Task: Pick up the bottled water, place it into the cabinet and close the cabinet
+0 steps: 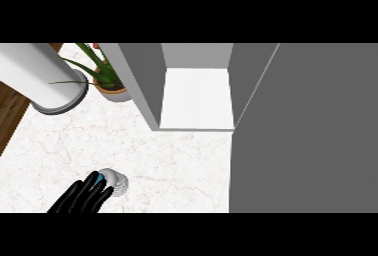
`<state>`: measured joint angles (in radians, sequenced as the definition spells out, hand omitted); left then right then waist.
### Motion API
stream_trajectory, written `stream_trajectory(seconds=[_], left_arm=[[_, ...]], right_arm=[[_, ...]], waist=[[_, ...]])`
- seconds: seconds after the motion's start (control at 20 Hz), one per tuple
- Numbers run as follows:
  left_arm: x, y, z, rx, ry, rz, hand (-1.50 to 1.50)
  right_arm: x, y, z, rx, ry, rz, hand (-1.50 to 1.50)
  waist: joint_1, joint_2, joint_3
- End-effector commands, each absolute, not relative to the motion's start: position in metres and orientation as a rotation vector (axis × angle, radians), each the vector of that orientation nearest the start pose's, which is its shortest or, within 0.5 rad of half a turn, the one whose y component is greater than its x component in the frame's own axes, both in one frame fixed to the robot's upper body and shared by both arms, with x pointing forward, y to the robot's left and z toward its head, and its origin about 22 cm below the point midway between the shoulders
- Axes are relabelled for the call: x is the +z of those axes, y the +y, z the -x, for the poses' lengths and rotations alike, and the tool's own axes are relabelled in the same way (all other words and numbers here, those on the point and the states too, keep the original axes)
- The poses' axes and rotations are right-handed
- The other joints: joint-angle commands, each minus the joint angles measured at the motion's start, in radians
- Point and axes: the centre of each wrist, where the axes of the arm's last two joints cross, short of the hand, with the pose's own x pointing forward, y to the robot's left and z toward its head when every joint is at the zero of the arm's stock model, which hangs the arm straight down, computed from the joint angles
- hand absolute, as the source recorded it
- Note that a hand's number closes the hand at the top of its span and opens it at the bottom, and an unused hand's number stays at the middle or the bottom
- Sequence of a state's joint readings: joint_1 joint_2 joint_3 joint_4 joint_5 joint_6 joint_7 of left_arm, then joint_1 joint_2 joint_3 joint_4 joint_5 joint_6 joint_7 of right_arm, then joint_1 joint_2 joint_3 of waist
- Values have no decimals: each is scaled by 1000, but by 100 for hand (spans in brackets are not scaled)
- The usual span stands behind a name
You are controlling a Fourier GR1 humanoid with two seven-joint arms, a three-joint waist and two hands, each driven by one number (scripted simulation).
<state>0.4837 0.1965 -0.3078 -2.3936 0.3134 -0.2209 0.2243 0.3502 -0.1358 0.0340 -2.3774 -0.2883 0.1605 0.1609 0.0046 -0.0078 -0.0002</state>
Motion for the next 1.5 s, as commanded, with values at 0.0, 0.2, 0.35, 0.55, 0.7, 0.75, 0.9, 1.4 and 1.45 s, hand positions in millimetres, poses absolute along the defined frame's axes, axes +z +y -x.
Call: stream_trajectory(seconds=[0.0, 0.2, 0.35, 0.55, 0.7, 0.75, 0.9, 1.4, 1.45], left_arm=[[161, 218, -69, -224, -1703, 594, -150], [167, 222, -64, -240, -1713, 586, -150], [159, 225, -61, -216, -1710, 582, -150], [170, 221, -50, -223, -1688, 578, -150], [157, 223, -55, -220, -1689, 544, -150], [158, 224, -55, -217, -1694, 549, -150], [158, 223, -46, -191, -1678, 558, -150], [148, 242, -49, -94, -1728, 392, -150], [149, 249, -45, -130, -1712, 392, -150]], right_arm=[[149, -261, -111, 114, -1870, -255, -150], [156, -265, -107, 113, -1891, -250, -150], [154, -260, -100, 102, -1882, -263, -150], [153, -263, -99, 109, -1878, -242, -150], [162, -262, -92, 117, -1875, -253, -150], [158, -271, -96, 91, -1896, -238, -150], [157, -273, -93, 126, -1883, -256, -150], [156, -270, -87, 104, -1888, -275, -150], [153, -273, -93, 84, -1892, -247, -150]], waist=[[5, -1, 1], [3, -2, 1], [5, -5, 0], [9, -7, 2], [2, -5, 0], [-2, -4, 1], [6, -8, 2], [-10, -2, 1], [5, -2, 0]])
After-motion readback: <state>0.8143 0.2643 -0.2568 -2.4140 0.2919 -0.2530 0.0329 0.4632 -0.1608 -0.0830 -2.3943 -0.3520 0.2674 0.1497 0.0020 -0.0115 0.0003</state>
